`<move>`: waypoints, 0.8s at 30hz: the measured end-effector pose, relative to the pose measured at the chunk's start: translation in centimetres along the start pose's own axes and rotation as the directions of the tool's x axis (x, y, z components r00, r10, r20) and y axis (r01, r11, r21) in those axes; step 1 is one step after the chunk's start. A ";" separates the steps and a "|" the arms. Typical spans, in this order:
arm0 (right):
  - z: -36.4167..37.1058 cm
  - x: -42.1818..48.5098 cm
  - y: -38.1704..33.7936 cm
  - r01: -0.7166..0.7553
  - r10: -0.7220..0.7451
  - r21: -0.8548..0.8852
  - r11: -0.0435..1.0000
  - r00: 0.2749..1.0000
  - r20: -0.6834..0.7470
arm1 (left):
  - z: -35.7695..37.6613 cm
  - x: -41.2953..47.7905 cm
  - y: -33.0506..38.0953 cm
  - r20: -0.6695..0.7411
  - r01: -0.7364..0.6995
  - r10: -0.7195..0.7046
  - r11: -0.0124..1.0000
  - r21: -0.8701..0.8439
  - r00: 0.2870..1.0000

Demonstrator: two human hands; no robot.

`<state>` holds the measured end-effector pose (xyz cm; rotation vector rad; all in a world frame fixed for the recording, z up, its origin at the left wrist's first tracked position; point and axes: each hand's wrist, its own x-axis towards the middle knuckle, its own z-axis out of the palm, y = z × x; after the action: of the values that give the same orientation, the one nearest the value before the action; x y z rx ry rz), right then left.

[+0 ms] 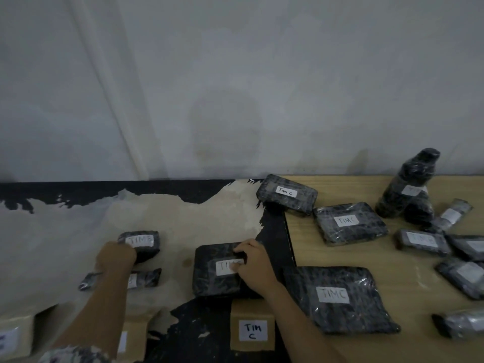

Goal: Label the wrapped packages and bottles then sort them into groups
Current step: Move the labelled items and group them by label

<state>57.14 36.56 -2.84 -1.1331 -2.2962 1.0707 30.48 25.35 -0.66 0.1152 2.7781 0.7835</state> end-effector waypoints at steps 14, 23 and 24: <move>-13.0 1.9 7.1 -0.475 0.799 0.645 0.599 0.304 -0.519 | 8.4 -8.7 14.2 0.292 -0.390 0.409 0.912 -0.124 0.864; -16.6 3.0 10.4 -0.678 0.903 0.600 0.425 0.272 -0.332 | 17.3 -13.3 22.1 0.514 -0.308 0.445 0.892 -0.331 0.733; -16.6 3.1 10.7 -0.676 0.898 0.595 0.435 0.279 -0.339 | 18.0 -13.2 22.4 0.522 -0.288 0.431 0.897 -0.335 0.736</move>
<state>70.72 51.03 -0.26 -2.1833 -0.8279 1.0573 48.08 51.61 -0.83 0.7475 2.0709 0.9585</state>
